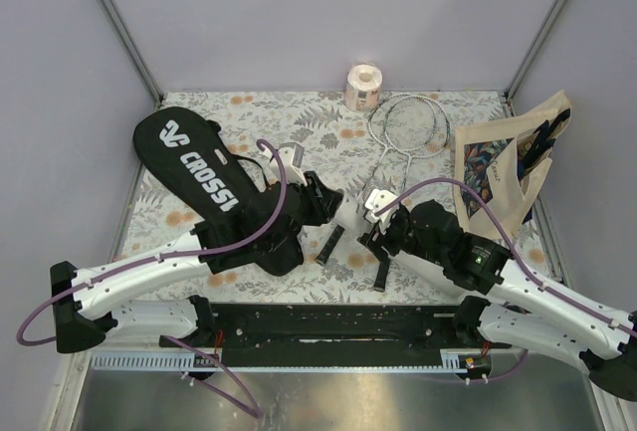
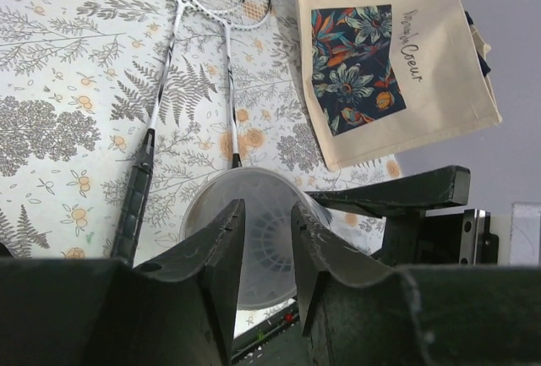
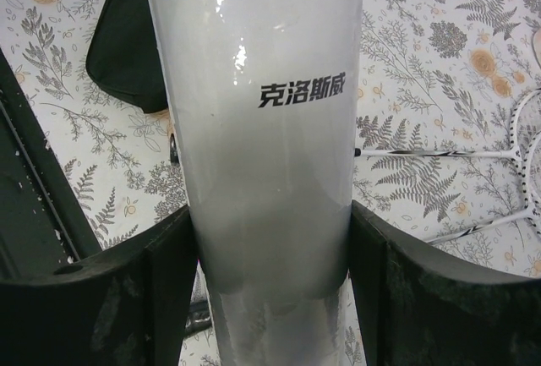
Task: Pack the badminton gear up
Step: Close the lid on the shuttle tube.
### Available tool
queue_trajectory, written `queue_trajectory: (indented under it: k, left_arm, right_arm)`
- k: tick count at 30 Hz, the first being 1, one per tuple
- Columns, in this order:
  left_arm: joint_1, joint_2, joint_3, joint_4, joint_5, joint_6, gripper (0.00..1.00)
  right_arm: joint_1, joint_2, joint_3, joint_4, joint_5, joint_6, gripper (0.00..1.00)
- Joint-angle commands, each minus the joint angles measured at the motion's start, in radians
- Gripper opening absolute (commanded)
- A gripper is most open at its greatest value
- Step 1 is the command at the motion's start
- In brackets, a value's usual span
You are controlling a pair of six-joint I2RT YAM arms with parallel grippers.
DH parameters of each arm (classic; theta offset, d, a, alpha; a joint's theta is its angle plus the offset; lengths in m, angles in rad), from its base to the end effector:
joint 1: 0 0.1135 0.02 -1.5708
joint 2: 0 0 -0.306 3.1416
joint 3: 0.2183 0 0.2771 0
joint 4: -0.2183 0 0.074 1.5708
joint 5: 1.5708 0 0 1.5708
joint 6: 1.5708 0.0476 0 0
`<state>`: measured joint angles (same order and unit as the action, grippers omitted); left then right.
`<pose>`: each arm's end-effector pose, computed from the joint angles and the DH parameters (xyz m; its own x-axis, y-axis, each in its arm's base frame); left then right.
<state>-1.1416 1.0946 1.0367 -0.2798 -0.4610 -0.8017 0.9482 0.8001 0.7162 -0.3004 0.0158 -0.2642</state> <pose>0.1288 -0.2306 0.3911 -0.5555 -0.3325 -0.7621 0.3459 0.7411 -0.5754 0.1138 0.1573 0.3246 -0.0012 -0.4494 -0.8934 -0.8329 0.4948 -0.2478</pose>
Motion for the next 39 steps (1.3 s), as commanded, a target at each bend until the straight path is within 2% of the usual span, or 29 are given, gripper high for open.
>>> queue_trajectory:
  k: [1,7,11,18,22,28,32,36,39]
  left_arm:
    - [-0.072,0.041,-0.024,0.050,0.147,-0.024,0.33]
    - [-0.050,-0.021,0.026,-0.060,0.061,-0.002,0.37]
    - [-0.012,-0.039,0.141,-0.140,0.155,0.094,0.45]
    - [0.037,-0.006,0.400,-0.341,0.378,0.248,0.48]
    - [0.066,-0.007,0.476,-0.409,0.485,0.315,0.49]
    - [0.082,-0.016,0.516,-0.478,0.482,0.361,0.49]
    - [0.083,-0.007,0.560,-0.584,0.496,0.496,0.49]
    - [0.083,0.008,0.574,-0.625,0.519,0.651,0.49]
    - [0.085,0.034,0.618,-0.644,0.574,0.714,0.49]
  right_arm:
    - [0.009,0.017,0.082,0.273,-0.051,0.106,0.38]
    - [0.009,-0.028,0.048,0.270,-0.037,0.085,0.38]
    - [0.009,-0.065,0.042,0.235,-0.053,0.037,0.39]
    - [0.009,-0.111,0.061,0.149,-0.066,-0.003,0.39]
    - [0.009,-0.118,0.075,0.107,-0.079,-0.004,0.39]
    - [0.009,-0.119,0.077,0.109,-0.074,0.000,0.39]
    - [0.009,-0.131,0.071,0.110,-0.074,0.003,0.39]
    - [0.009,-0.139,0.068,0.110,-0.080,0.002,0.39]
    - [0.009,-0.144,0.065,0.107,-0.096,0.002,0.39]
